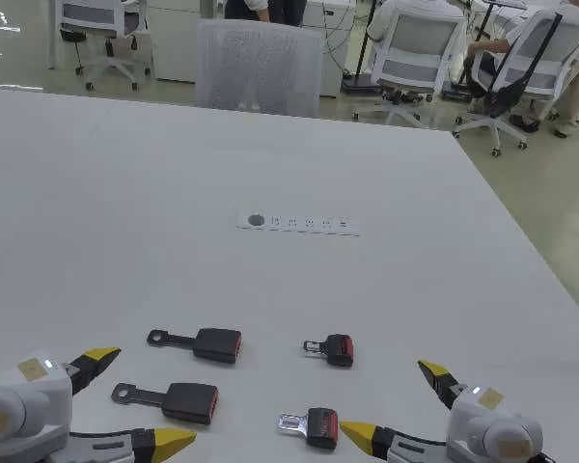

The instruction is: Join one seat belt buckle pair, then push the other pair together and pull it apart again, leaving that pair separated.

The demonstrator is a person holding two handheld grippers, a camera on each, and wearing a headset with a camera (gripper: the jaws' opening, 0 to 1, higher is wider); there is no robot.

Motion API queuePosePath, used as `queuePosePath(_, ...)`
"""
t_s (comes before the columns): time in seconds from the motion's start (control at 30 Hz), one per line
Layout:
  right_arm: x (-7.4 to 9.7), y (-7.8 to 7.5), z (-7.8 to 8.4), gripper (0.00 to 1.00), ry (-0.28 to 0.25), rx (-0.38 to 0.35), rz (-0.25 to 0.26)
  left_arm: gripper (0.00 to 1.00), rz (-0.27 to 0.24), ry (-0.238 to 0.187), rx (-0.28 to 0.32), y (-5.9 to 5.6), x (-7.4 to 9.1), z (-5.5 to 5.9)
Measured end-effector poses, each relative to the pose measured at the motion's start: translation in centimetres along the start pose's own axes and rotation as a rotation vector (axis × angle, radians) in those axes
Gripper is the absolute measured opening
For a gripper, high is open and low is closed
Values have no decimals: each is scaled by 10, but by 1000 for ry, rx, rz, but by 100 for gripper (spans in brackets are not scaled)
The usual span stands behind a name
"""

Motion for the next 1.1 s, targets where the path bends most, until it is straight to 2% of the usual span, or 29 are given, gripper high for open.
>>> queuePosePath(0.57,3,-4,16,96,18,-40,1,100,-4,12,5,-1,2,6)
queuePosePath(0.8,5,-7,13,97,20,-35,4,100,-9,5,10,2,0,6)
queuePosePath(1.1,6,-8,11,97,11,-37,7,100,-10,1,7,0,-1,3)
Point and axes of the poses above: the centre of the closed fingertips' face, and the gripper's own axes: x roughly backward along the fingers, y roughly to its left, z roughly out of its underside, the point moved 1 cm from there along x, roughly backward along the fingers, and after that the axes turned 1 degree about y, right-handed, at the moved point
